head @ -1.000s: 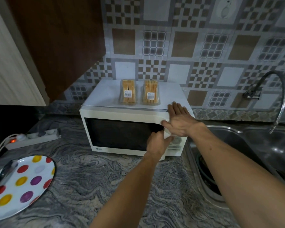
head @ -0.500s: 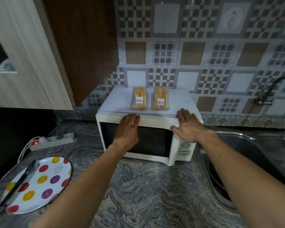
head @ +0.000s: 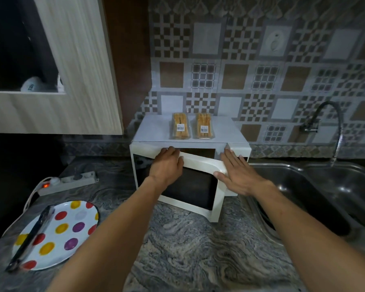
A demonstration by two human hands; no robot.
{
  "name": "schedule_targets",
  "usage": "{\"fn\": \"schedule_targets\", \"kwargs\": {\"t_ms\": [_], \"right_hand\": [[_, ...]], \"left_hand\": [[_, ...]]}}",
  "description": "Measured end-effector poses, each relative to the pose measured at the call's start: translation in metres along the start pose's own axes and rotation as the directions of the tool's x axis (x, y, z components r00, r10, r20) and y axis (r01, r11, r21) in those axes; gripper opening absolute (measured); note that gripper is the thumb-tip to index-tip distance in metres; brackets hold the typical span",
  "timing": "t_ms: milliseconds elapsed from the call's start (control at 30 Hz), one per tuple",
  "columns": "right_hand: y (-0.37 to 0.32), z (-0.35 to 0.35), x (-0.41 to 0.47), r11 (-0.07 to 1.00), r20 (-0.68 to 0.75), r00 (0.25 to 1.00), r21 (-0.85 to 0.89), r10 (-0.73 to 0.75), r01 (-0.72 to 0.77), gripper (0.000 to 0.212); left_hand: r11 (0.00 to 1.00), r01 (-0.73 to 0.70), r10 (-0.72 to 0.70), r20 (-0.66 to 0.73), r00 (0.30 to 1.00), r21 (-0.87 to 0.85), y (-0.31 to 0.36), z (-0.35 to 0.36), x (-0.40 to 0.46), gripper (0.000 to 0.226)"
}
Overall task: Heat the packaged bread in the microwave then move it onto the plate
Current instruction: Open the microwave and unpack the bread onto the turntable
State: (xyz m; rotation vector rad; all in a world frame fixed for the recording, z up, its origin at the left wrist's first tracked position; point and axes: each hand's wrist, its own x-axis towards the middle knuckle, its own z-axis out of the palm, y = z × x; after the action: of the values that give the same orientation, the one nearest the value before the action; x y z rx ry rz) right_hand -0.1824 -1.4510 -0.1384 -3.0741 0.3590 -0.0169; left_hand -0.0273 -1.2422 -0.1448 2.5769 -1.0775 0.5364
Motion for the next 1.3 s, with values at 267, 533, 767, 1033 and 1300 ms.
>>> {"fn": "schedule_targets", "kwargs": {"t_ms": [267, 533, 767, 1033, 1300], "right_hand": [[-0.058, 0.002, -0.067, 0.994, 0.000, 0.996, 0.064, -0.094, 0.094, 0.073], [-0.135, -0.011, -0.102, 0.960, -0.026, 0.960, 0.016, -0.280, 0.280, 0.075], [-0.210, -0.010, -0.099, 0.905, -0.062, 0.904, 0.033, -0.422, 0.425, 0.071], [-0.282, 0.000, -0.085, 0.875, -0.083, 0.876, 0.061, -0.476, 0.481, 0.072], [-0.265, -0.014, -0.071, 0.851, -0.204, 0.897, 0.288, -0.393, 0.439, 0.053]], "left_hand": [[0.987, 0.127, -0.114, 0.130, 0.985, -0.096, -0.003, -0.034, -0.031, 0.054], [0.984, 0.161, -0.136, 0.262, 0.955, -0.074, -0.037, -0.073, -0.073, 0.054], [0.959, 0.256, -0.167, 0.492, 0.855, -0.120, -0.088, -0.101, -0.106, 0.052], [0.941, 0.332, -0.248, 0.525, 0.814, -0.070, -0.135, -0.118, -0.122, 0.054], [0.884, 0.452, -0.337, 0.509, 0.792, -0.118, -0.139, -0.131, -0.104, 0.078]]}}
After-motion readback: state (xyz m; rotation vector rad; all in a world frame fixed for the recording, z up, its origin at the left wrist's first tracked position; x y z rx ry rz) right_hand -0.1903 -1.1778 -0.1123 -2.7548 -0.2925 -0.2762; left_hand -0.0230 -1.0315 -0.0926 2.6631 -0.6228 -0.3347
